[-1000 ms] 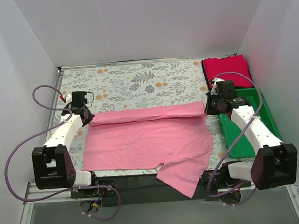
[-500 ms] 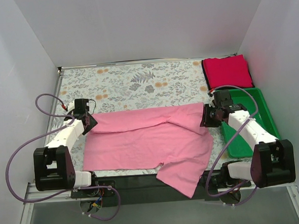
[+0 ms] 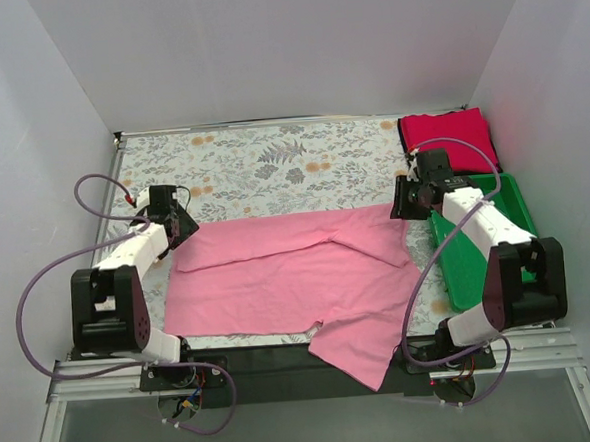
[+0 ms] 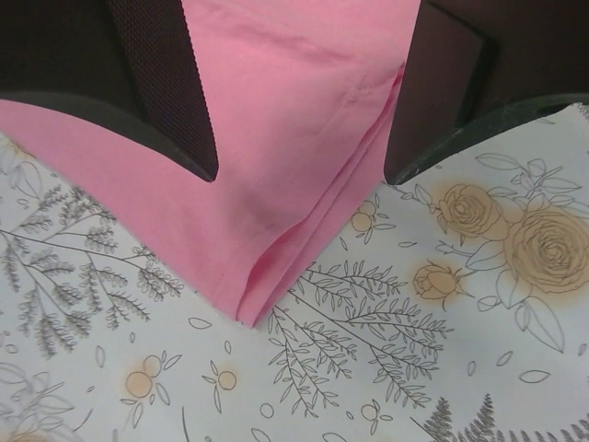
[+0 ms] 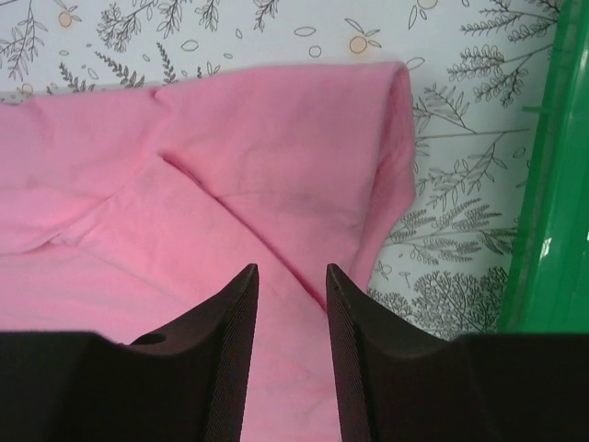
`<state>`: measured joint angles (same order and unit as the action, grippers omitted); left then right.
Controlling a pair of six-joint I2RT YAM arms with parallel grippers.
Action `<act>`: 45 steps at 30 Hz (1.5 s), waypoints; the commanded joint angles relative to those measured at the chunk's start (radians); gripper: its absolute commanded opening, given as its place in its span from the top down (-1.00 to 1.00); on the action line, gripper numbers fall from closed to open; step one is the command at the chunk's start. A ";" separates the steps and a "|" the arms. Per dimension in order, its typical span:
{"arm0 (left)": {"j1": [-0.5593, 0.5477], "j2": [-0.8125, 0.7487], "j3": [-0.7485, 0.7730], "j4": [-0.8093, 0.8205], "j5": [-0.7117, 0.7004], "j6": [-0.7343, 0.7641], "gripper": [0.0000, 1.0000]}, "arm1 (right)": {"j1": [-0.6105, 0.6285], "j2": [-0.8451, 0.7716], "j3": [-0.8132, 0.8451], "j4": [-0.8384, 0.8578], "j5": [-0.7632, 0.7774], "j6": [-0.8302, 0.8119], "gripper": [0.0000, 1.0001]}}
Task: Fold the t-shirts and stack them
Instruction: Fold the tshirt
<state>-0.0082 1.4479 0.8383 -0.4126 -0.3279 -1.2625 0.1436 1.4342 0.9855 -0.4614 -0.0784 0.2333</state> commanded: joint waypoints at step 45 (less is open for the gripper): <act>0.007 0.233 0.105 0.123 -0.085 0.112 1.00 | -0.035 0.336 0.176 0.173 0.101 0.057 0.29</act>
<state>-0.0082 1.6814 0.9321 -0.3084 -0.3714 -1.1458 0.1123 1.7443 1.1233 -0.3107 0.0162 0.2749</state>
